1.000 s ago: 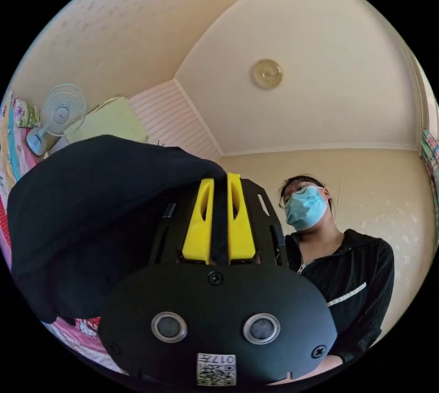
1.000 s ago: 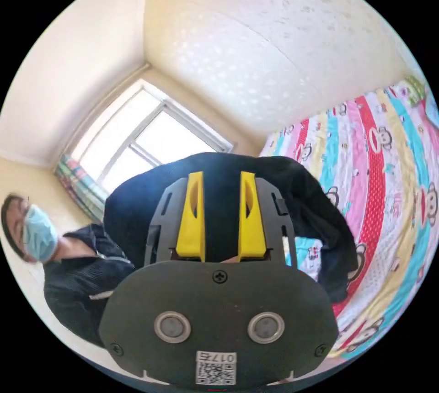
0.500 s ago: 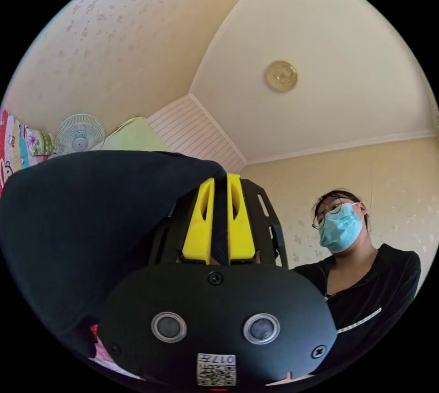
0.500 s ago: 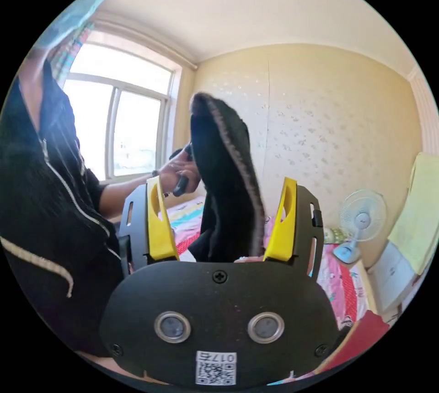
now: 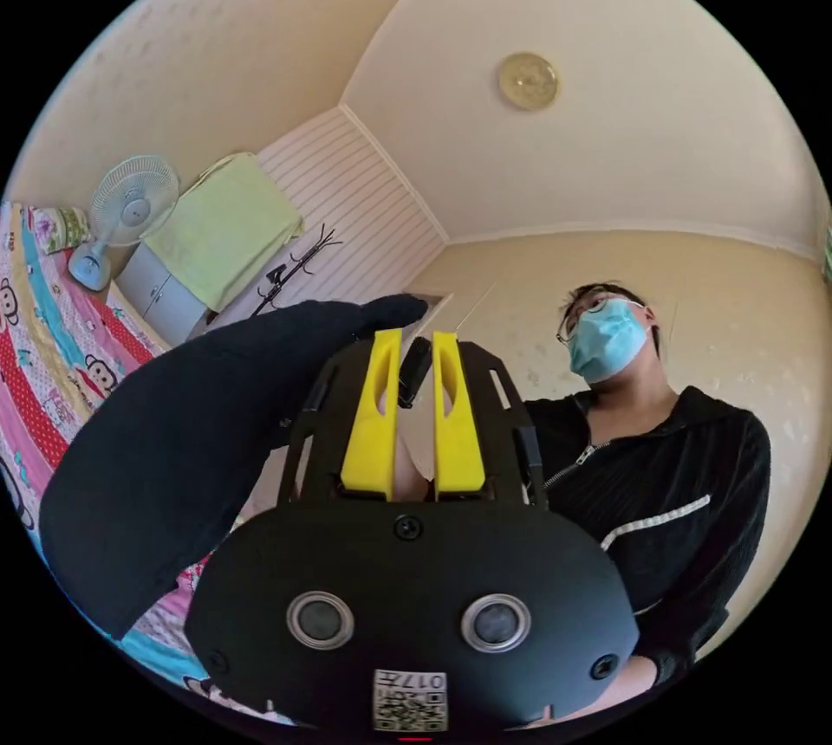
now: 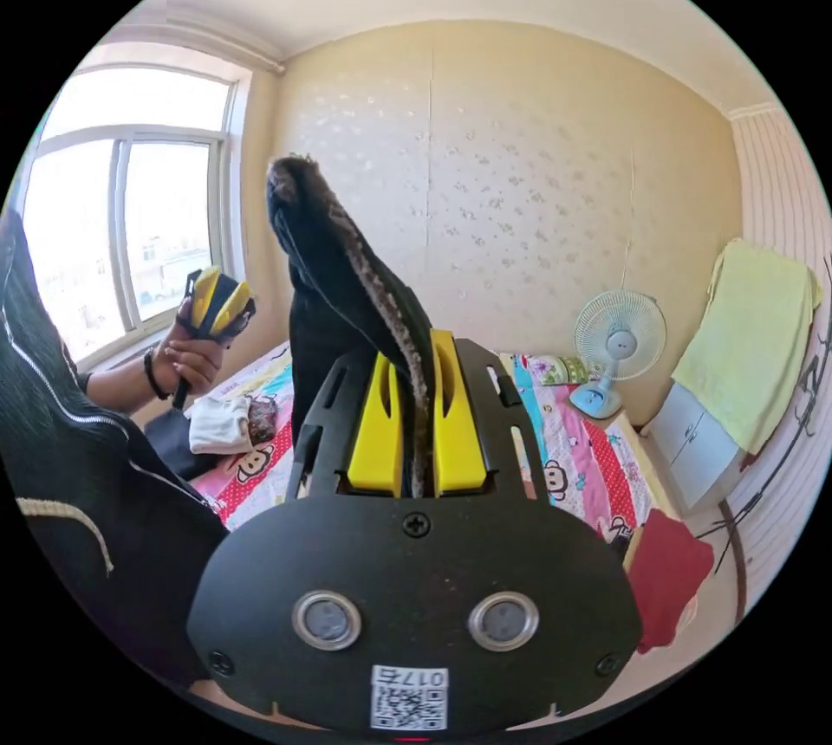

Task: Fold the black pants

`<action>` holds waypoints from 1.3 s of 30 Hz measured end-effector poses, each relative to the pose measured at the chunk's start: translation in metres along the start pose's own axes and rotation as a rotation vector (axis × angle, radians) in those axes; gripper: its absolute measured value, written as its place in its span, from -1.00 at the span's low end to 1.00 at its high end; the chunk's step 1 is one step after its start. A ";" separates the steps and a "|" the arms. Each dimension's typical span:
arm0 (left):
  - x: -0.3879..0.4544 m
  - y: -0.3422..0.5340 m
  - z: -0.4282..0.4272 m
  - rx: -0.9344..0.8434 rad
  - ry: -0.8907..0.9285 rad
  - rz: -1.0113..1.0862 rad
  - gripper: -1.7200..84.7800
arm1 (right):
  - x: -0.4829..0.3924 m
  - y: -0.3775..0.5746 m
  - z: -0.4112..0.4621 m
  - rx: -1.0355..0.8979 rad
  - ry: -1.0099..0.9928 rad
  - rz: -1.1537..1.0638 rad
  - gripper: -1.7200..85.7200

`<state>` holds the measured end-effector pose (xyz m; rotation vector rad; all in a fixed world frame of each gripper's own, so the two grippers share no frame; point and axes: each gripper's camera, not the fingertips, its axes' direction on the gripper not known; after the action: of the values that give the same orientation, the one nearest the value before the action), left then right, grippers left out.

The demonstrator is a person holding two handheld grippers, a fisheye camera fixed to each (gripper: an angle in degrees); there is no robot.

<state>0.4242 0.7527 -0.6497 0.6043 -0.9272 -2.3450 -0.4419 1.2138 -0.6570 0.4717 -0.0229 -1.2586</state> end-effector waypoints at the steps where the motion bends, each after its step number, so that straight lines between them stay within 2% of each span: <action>1: 0.021 0.005 -0.012 0.040 -0.060 0.051 -0.73 | -0.006 -0.002 -0.001 -0.004 0.002 -0.027 -0.81; 3: 0.065 0.007 -0.018 0.057 -0.230 0.199 -0.65 | -0.028 -0.013 -0.003 -0.029 0.011 -0.091 -0.81; 5: 0.113 0.003 -0.004 -0.010 -0.420 0.389 -0.58 | -0.041 -0.025 -0.002 -0.058 0.002 -0.112 -0.81; 7: 0.161 -0.001 0.039 -0.210 -0.653 0.626 -0.50 | -0.058 -0.037 -0.002 -0.084 0.005 -0.184 -0.81; 9: 0.178 -0.002 0.073 -0.330 -0.830 0.744 -0.45 | -0.086 -0.049 -0.008 -0.078 -0.024 -0.319 -0.81; 11: 0.180 -0.004 0.093 -0.340 -0.955 0.766 -0.46 | -0.104 -0.054 -0.014 -0.051 -0.075 -0.390 -0.80; 16: 0.196 -0.013 0.101 -0.342 -0.890 0.686 -0.80 | -0.115 -0.053 -0.019 -0.084 -0.094 -0.448 -0.79; 19: 0.202 -0.014 0.095 -0.300 -0.920 0.681 -0.91 | -0.099 -0.041 -0.031 -0.067 -0.215 -0.426 -0.79; 23: 0.194 -0.027 0.088 -0.260 -0.916 0.562 -0.91 | -0.056 0.000 -0.079 0.142 -0.246 -0.231 -0.83; 26: 0.196 -0.035 0.086 -0.246 -0.896 0.546 -0.90 | -0.026 0.060 -0.125 0.407 -0.134 -0.092 -0.84; 28: 0.203 -0.039 0.092 -0.244 -0.905 0.559 -0.89 | -0.015 0.101 -0.147 0.551 -0.101 -0.013 -0.78; 30: 0.210 -0.039 0.098 -0.248 -0.928 0.581 -0.89 | -0.006 0.158 -0.160 0.656 -0.077 0.169 -0.63; 33: 0.222 -0.037 0.100 -0.237 -0.965 0.613 -0.89 | -0.006 0.225 -0.163 0.602 0.035 0.367 -0.44; 35: 0.228 -0.037 0.095 -0.223 -0.952 0.601 -0.90 | -0.007 0.256 -0.156 0.502 0.077 0.413 -0.41; 37: 0.236 -0.037 0.085 -0.198 -0.920 0.576 -0.90 | -0.003 0.277 -0.145 0.434 0.027 0.466 -0.40; 39: 0.244 -0.037 0.077 -0.197 -0.895 0.576 -0.90 | 0.001 0.288 -0.131 0.455 -0.058 0.500 -0.40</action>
<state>0.1841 0.6595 -0.6752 -0.7747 -1.0134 -2.0761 -0.1443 1.3204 -0.6733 0.7668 -0.4576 -0.7663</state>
